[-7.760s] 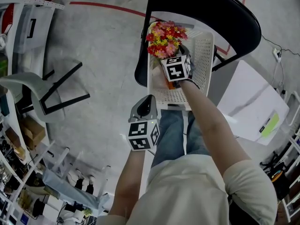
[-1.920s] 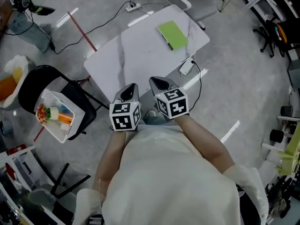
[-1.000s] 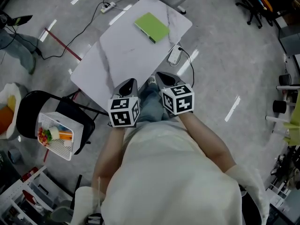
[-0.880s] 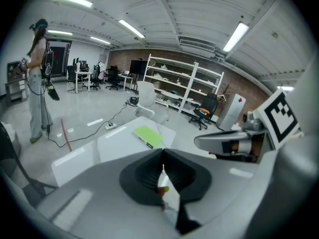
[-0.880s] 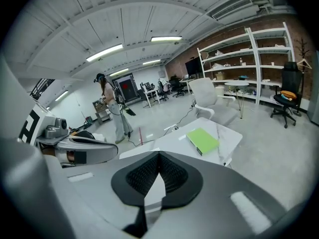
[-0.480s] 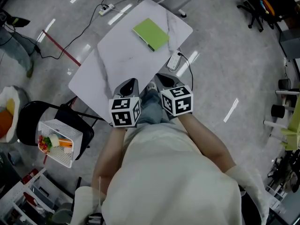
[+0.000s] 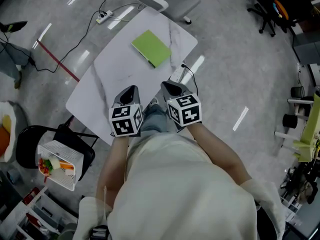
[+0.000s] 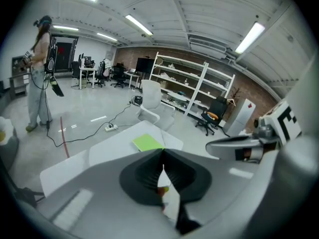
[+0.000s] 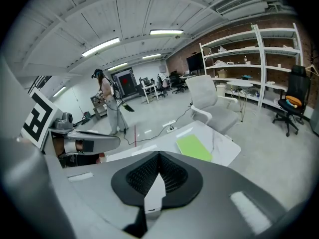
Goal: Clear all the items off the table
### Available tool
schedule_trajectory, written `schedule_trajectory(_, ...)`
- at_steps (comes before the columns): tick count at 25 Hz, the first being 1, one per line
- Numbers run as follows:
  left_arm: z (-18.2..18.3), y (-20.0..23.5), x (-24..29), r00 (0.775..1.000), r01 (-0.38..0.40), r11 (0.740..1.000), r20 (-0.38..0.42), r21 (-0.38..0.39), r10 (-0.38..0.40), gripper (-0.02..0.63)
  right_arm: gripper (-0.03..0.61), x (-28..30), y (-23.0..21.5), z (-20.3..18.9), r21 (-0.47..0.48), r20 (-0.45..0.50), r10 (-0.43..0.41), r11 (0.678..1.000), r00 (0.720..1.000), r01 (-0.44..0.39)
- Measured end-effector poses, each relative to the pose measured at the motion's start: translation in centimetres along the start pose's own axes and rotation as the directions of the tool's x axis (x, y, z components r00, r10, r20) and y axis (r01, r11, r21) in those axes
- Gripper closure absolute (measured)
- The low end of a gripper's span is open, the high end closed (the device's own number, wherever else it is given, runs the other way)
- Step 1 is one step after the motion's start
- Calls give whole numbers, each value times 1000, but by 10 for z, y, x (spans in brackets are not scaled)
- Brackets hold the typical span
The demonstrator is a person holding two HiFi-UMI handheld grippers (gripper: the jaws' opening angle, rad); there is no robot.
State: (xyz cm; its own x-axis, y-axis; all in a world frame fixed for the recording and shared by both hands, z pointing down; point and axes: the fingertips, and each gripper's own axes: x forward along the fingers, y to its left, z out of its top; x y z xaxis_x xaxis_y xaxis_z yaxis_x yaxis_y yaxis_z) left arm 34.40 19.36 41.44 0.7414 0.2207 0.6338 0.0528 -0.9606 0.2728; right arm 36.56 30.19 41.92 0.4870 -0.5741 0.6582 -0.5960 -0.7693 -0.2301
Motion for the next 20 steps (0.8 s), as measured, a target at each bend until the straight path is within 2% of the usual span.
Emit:
schedule_trajectory(10,41,-5,60,1000,8,1000,-25,-2,-9,606,580,31,-59,38,21,-19,-19,1000,1000,19)
schedule_trajectory(20,73,-6,103,999,12,1000,-50,-19,-13,606,580,60,-92,63,26,-70,0,1000,998,1)
